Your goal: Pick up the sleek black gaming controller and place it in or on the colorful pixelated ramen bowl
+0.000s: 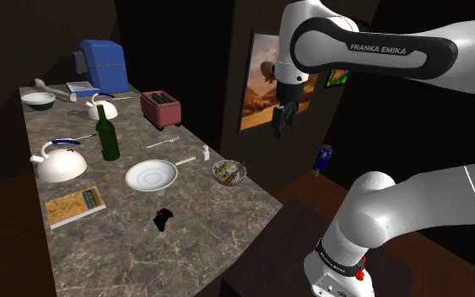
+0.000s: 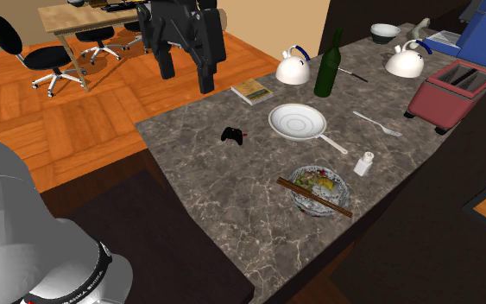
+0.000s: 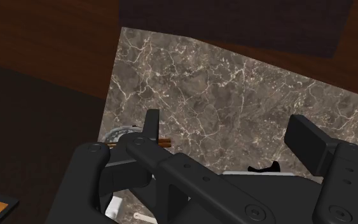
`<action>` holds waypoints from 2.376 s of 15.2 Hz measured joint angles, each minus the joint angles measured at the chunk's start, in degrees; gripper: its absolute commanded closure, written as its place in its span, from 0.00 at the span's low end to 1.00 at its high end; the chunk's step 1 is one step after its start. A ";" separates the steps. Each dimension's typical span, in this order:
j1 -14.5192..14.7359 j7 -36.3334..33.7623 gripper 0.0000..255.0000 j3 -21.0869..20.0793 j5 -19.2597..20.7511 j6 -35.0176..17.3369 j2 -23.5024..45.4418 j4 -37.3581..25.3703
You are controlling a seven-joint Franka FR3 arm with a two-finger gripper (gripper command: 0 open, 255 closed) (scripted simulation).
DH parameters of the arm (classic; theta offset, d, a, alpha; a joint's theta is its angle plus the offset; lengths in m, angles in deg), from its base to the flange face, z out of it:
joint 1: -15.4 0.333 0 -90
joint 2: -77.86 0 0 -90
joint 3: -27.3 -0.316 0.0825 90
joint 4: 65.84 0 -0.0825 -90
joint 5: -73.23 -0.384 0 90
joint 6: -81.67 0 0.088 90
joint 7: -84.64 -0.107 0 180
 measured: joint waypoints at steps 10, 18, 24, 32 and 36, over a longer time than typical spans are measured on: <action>2.12 -6.50 0.00 -4.78 -2.31 -14.70 9.11 5.25; 3.63 -13.79 0.00 -9.98 -2.47 -29.25 22.28 6.22; 3.88 -20.07 0.00 -13.32 0.54 -38.50 35.03 2.71; 5.81 -30.71 0.00 -15.41 8.93 -46.60 53.29 -6.40; 8.19 -35.55 0.00 -14.75 13.34 -48.67 62.35 -12.71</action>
